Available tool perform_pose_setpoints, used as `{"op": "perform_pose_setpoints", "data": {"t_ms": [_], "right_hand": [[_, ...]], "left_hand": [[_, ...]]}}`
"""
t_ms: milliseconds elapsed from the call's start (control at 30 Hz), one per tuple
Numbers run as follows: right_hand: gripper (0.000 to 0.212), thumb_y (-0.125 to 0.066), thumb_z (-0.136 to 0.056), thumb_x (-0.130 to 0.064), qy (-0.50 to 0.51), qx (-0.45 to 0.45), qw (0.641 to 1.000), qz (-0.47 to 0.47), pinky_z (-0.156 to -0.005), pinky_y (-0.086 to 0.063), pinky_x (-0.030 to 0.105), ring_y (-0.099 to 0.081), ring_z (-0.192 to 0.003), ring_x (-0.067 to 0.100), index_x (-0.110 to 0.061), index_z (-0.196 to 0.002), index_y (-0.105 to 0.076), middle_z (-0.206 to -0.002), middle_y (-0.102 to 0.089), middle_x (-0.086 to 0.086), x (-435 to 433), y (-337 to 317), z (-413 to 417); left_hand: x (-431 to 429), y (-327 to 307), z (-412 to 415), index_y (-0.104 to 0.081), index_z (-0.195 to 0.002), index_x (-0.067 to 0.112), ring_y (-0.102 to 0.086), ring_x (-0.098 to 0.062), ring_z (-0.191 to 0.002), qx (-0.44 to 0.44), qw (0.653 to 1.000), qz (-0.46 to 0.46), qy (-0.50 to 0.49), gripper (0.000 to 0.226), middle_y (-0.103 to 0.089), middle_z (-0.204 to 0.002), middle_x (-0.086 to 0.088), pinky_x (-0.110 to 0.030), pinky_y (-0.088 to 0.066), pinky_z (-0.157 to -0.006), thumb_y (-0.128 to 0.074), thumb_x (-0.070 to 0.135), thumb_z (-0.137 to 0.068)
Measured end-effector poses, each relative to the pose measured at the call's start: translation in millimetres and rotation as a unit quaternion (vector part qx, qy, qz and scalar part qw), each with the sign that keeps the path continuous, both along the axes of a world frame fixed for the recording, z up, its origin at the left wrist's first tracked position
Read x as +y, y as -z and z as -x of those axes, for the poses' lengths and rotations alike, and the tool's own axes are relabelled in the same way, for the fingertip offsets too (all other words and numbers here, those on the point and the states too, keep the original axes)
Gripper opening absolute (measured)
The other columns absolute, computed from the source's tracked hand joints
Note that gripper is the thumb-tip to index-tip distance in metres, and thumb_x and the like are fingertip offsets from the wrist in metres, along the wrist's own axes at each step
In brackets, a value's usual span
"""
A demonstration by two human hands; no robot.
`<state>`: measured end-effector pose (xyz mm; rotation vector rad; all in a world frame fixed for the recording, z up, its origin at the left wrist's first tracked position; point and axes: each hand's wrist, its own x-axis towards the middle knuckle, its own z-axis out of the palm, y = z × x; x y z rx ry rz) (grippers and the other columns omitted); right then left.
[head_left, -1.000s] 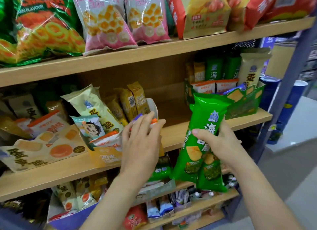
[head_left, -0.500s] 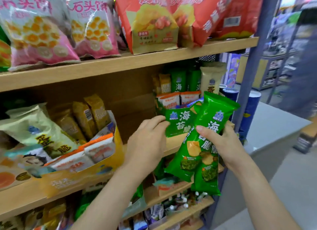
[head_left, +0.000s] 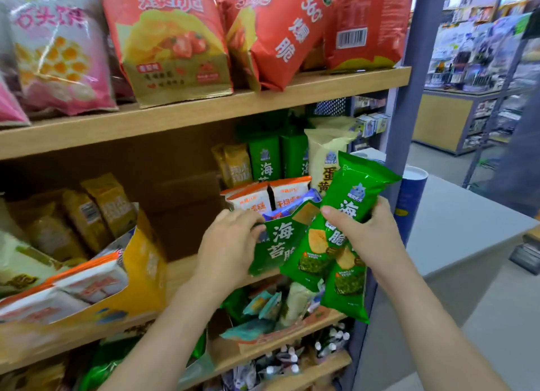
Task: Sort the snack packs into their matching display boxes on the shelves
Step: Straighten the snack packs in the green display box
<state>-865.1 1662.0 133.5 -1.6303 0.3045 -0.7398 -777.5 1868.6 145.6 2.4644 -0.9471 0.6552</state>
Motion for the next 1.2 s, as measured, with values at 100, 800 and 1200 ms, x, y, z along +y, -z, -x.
{"op": "perform_pose_setpoints", "data": {"t_ms": [100, 800, 1200], "right_hand": [[0.036, -0.085, -0.067, -0.053, -0.003, -0.001, 1.000, 0.016, -0.087, -0.057, 0.045, -0.069, -0.100, 0.014, -0.036, -0.095, -0.070, -0.107, -0.072, -0.003, 2.4, 0.4, 3.3], [0.054, -0.078, -0.065, -0.032, -0.158, -0.043, 0.981, -0.105, -0.070, -0.057, 0.029, -0.073, -0.088, 0.021, -0.013, -0.114, -0.065, -0.100, -0.076, 0.005, 7.6, -17.6, 52.5], [0.052, -0.079, -0.069, -0.037, -0.137, -0.027, 0.987, -0.085, -0.081, -0.057, 0.039, -0.073, -0.095, 0.024, -0.019, -0.115, -0.065, -0.105, -0.076, 0.003, 31.6, -34.5, 54.1]], "left_hand": [[5.3, 7.4, 22.6, -0.071, -0.089, 0.017, -0.059, -0.022, -0.078, -0.029, 0.998, 0.031, 0.041, 0.004, -0.070, -0.083, 0.001, -0.031, -0.048, -0.066, -0.066, 0.017, -0.088], [-0.1, -4.2, 59.6, -0.064, -0.124, 0.027, -0.056, -0.017, -0.105, -0.034, 0.990, 0.058, 0.121, 0.036, -0.066, -0.116, 0.010, -0.031, -0.049, -0.080, -0.067, 0.019, -0.090], [-16.7, 0.6, 34.6, -0.077, -0.083, 0.015, -0.060, -0.011, -0.079, 0.024, 0.979, 0.141, 0.144, 0.009, -0.071, -0.083, 0.000, -0.025, -0.047, -0.074, -0.074, 0.014, -0.074]]}}
